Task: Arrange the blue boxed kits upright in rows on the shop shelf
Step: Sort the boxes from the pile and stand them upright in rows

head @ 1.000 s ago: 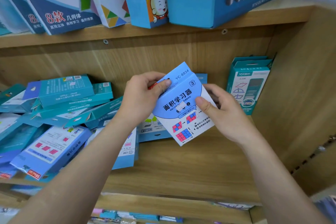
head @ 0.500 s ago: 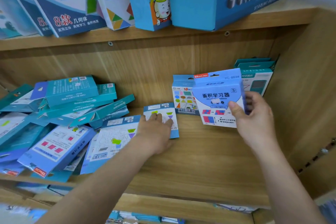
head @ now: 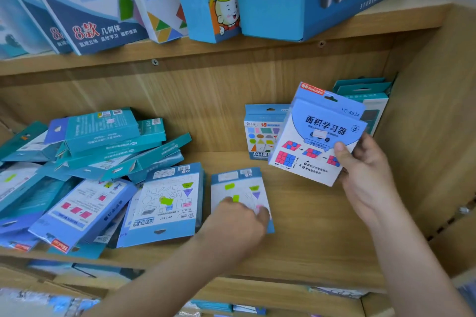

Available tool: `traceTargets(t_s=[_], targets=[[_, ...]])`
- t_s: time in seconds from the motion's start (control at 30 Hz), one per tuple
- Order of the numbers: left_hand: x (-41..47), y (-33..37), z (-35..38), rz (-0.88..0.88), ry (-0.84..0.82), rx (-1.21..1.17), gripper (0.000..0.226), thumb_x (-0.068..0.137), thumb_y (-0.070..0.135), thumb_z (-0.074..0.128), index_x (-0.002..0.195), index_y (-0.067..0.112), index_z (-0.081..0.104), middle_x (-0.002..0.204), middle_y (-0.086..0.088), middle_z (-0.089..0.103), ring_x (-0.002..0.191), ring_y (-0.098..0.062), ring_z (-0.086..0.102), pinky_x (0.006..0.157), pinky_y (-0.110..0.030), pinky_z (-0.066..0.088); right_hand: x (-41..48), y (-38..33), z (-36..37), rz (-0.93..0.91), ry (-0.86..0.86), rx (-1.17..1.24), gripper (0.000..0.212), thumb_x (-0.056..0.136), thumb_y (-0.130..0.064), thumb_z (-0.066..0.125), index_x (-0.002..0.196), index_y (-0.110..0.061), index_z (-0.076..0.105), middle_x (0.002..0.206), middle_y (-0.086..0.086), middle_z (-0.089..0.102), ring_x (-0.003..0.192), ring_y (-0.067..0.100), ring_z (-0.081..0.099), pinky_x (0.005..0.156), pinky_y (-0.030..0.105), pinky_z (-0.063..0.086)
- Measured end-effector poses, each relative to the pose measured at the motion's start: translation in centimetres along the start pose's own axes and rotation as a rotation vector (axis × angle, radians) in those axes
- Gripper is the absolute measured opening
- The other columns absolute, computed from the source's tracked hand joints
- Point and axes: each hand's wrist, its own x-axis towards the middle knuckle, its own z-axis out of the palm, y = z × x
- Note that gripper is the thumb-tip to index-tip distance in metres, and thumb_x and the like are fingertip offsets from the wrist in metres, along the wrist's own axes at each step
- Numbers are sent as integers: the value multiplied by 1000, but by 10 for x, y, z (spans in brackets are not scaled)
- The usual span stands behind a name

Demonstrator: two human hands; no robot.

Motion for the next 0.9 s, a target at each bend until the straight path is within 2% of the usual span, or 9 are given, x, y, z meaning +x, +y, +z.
traceTargets(t_s=[0.1, 0.2, 0.3, 0.37, 0.43, 0.53, 0.7, 0.8, 0.9], targets=[[-21, 7, -5, 9, 48, -187, 48, 93, 36, 42, 136, 15, 37, 111, -13, 61, 96, -33, 58, 77, -38, 41, 0, -1, 6, 6, -30, 0, 37, 91, -5, 56, 125, -19, 50, 118, 1, 66, 109, 19, 64, 92, 47, 51], [-29, -16, -12, -168, 151, -553, 45, 90, 50, 44, 131, 31, 45, 115, 4, 64, 102, -21, 60, 83, -34, 49, -1, -1, 20, -7, -78, -16, 34, 91, -4, 56, 118, -23, 51, 114, -3, 66, 107, 15, 64, 87, 40, 54], [-24, -57, -22, -400, 542, -883, 27, 86, 36, 63, 111, 35, 53, 99, 14, 62, 87, -6, 61, 76, -31, 50, 0, 0, 36, -69, -125, -105, 36, 90, -1, 56, 120, -20, 48, 114, -5, 65, 107, 9, 63, 84, 28, 56], [-20, -85, -32, -425, 734, -1056, 44, 79, 26, 73, 106, 43, 44, 103, 20, 56, 89, -4, 59, 74, -26, 50, 1, 1, 48, -116, -169, -179, 36, 91, -1, 56, 118, -24, 48, 115, -6, 64, 104, 2, 62, 79, 20, 55], [-15, -104, -45, -296, 707, -1166, 70, 75, 19, 78, 114, 59, 35, 122, 30, 45, 100, -3, 58, 79, -18, 48, 4, 1, 62, -150, -207, -225, 36, 91, -1, 56, 112, -30, 47, 112, -7, 63, 96, -3, 63, 72, 16, 53], [-2, -125, -45, -220, 644, -1070, 77, 73, 12, 79, 126, 55, 42, 130, 16, 50, 104, -7, 58, 89, -26, 50, 9, 1, 85, -168, -254, -281, 37, 91, -3, 57, 110, -33, 47, 109, -4, 63, 87, -2, 65, 70, 21, 55], [4, -162, -26, -404, 662, -1100, 59, 70, 9, 80, 107, 51, 61, 106, 4, 65, 86, -14, 66, 84, -37, 53, 24, 0, 110, -184, -257, -524, 36, 90, -14, 63, 123, -25, 53, 112, -3, 64, 101, 11, 61, 87, 30, 51], [-2, -183, -21, -516, 645, -867, 52, 73, 14, 78, 112, 45, 63, 99, 1, 59, 87, -18, 60, 80, -27, 44, 42, 0, 105, -274, 37, -819, 32, 90, -25, 61, 121, -22, 57, 115, 3, 58, 108, 18, 55, 89, 27, 40], [3, -190, -16, -552, 550, -698, 51, 77, 14, 73, 119, 38, 60, 101, -5, 57, 93, -27, 57, 78, -32, 41, 59, 2, 99, -73, 205, -950, 39, 92, -38, 53, 124, -15, 47, 123, 12, 53, 115, 30, 51, 88, 32, 38]])
